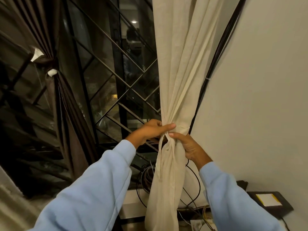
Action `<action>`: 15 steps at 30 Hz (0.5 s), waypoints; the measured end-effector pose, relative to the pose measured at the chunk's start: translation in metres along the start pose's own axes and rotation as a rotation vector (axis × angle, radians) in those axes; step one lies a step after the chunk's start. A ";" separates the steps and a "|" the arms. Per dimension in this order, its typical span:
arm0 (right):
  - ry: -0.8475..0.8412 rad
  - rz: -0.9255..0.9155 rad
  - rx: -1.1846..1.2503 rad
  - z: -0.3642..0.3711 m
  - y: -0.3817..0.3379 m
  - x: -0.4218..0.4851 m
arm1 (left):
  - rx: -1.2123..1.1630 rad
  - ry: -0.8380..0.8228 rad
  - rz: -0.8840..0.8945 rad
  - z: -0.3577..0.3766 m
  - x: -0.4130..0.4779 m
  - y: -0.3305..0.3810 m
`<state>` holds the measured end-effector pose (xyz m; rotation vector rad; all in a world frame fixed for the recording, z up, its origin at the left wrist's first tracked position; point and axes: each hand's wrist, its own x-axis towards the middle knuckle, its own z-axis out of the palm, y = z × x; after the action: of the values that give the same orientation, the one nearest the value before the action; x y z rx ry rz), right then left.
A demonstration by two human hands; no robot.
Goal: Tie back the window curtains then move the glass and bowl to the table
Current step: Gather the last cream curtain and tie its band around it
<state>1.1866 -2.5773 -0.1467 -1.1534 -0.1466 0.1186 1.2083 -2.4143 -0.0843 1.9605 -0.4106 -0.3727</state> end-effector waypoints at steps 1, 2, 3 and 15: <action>0.020 -0.008 0.007 -0.002 0.000 -0.001 | 0.018 -0.016 0.012 -0.003 -0.002 -0.003; 0.040 -0.021 0.007 -0.003 0.001 -0.003 | 0.028 -0.016 0.024 -0.006 -0.004 -0.006; 0.059 -0.042 -0.004 -0.004 0.002 -0.003 | 0.017 -0.006 0.034 -0.009 -0.004 -0.008; 0.483 -0.288 -0.274 0.011 0.017 -0.012 | 0.003 0.406 0.361 -0.009 -0.016 -0.032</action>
<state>1.1728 -2.5625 -0.1581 -1.3881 0.1047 -0.4460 1.2017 -2.3870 -0.1084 1.8593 -0.4851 0.2543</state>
